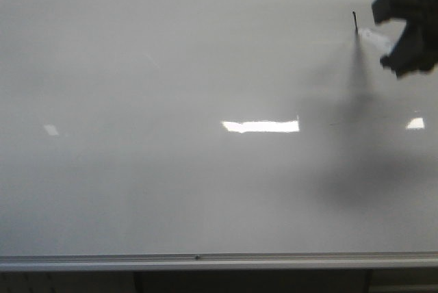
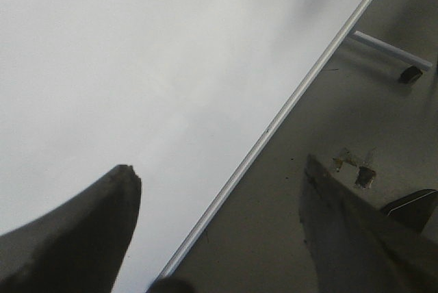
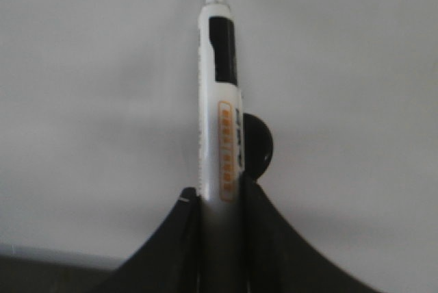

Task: Write number 1 on whiteboard

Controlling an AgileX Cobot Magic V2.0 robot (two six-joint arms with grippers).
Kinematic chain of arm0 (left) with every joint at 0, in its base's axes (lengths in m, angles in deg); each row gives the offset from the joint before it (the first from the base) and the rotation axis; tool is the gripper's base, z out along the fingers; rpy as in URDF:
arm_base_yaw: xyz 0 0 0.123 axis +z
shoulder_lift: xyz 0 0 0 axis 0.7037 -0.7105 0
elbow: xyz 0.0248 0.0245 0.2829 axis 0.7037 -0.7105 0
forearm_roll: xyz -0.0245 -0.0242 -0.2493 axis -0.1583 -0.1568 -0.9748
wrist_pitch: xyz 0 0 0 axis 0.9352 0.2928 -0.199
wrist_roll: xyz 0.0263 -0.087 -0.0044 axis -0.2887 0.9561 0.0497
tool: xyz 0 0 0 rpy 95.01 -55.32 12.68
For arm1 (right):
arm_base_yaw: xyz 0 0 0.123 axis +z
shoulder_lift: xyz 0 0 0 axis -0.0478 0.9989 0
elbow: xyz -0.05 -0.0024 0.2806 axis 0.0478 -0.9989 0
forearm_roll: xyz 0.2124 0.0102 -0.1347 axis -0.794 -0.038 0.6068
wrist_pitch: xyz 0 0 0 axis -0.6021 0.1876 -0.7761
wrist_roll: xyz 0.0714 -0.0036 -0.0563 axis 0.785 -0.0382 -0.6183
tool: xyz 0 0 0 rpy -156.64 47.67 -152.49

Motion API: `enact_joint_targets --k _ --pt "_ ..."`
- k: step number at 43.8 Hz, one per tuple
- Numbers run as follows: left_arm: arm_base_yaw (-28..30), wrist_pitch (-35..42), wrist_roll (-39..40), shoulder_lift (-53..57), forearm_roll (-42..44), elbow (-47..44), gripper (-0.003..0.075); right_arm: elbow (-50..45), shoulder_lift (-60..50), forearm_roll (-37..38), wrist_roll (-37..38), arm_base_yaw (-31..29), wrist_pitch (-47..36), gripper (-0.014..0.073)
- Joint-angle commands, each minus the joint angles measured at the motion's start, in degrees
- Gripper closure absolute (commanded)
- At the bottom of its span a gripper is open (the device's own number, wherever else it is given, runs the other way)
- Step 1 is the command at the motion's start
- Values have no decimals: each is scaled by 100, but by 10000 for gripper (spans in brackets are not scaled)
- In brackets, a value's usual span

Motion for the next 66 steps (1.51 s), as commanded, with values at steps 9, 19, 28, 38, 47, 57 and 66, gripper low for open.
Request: enact_joint_targets --k 9,19,28,38,47,57,66 --pt "1 411 69 35 -164 155 238 163 -1175 26 -47 46 83 622" --pt "-77 501 -18 -37 -382 179 238 168 -2172 26 -546 46 720 622" --pt "-673 17 -483 -531 -450 428 238 798 -2465 -81 -1744 46 2807 622" --pt "-1674 40 -794 -1271 -436 870 238 1508 -2409 -1113 -3466 46 4400 622" --pt "-2275 56 -1142 -1985 -410 1488 238 1706 -2409 -2021 -4710 46 5210 622" --pt "-2665 44 -1484 -2587 -410 2162 238 1706 -2189 -2121 -4872 523 5555 622" --pt "-2928 44 -1606 -2980 -402 2458 238 1706 -1776 -2099 -4872 770 5592 622"
